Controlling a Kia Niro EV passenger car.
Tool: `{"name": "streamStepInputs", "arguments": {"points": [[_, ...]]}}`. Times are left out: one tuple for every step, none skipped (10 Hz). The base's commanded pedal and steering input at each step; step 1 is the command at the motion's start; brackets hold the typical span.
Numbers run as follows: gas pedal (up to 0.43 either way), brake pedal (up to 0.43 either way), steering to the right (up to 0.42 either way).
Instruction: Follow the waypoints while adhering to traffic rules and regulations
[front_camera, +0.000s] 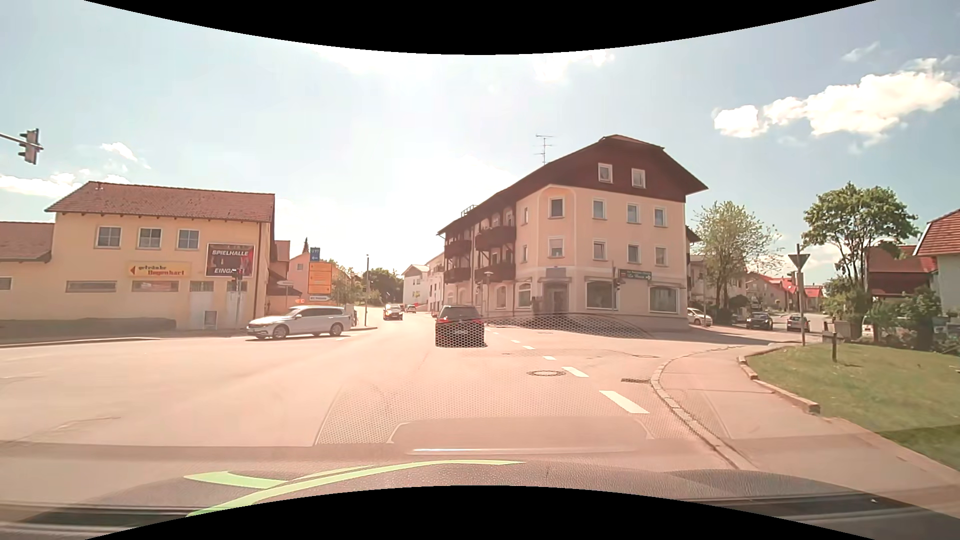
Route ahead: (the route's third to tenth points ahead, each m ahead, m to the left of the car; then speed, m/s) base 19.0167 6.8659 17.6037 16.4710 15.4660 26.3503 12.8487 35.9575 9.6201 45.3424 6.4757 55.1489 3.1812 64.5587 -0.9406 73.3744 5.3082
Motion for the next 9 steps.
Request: {"name": "streamStepInputs", "arguments": {"points": [[0.0,0.037,0.01],[0.0,0.049,0.01],[0.0,0.061,0.01],[0.0,0.073,0.01],[0.0,0.085,0.01],[0.0,0.091,0.01],[0.0,0.104,0.01],[0.0,0.116,0.01],[0.0,0.122,0.01]]}}
